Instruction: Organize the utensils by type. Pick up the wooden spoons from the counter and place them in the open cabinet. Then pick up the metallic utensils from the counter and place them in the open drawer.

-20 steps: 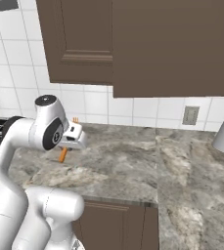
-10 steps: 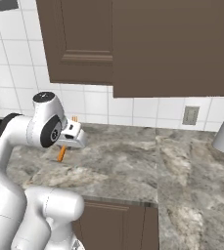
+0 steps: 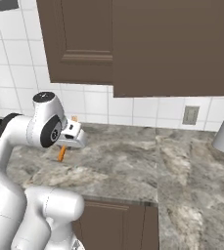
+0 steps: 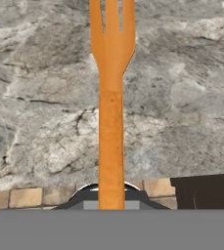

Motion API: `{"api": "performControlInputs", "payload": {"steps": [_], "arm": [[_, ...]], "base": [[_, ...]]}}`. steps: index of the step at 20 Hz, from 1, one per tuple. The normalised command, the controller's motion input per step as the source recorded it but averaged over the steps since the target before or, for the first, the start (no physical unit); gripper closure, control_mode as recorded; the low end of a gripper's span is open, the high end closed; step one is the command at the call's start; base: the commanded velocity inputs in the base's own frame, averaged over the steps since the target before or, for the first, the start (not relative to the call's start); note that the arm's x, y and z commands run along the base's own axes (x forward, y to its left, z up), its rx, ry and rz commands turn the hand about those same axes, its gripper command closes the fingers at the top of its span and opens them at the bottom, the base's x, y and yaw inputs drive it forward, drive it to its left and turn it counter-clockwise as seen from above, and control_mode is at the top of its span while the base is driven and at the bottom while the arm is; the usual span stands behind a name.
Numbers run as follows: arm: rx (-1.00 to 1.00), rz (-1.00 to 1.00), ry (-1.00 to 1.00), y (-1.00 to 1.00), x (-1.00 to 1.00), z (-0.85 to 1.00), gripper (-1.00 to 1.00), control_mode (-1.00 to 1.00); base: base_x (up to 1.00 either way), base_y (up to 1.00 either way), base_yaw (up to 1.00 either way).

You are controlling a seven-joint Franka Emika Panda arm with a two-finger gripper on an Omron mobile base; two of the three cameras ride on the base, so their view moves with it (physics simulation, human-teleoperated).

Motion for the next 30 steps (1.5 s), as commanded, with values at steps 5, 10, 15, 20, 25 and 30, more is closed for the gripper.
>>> {"api": "performControlInputs", "payload": {"steps": [5,10,15,20,25,30], "arm": [[0.00,0.00,0.00,0.00,0.00,0.00,1.00,1.00],[0.00,0.00,0.00,0.00,0.00,0.00,1.00,1.00],[0.00,0.00,0.00,0.00,0.00,0.00,1.00,1.00],[0.00,0.00,0.00,0.00,0.00,0.00,1.00,1.00],[0.00,0.00,0.00,0.00,0.00,0.00,1.00,1.00],[0.00,0.00,0.00,0.00,0.00,0.00,1.00,1.00]], "base": [[-0.53,0.36,0.00],[-0.05,0.89,0.00],[-0.05,0.98,0.01],[-0.44,0.54,0.09],[-0.20,0.30,0.36],[0.08,0.21,0.65]]}}
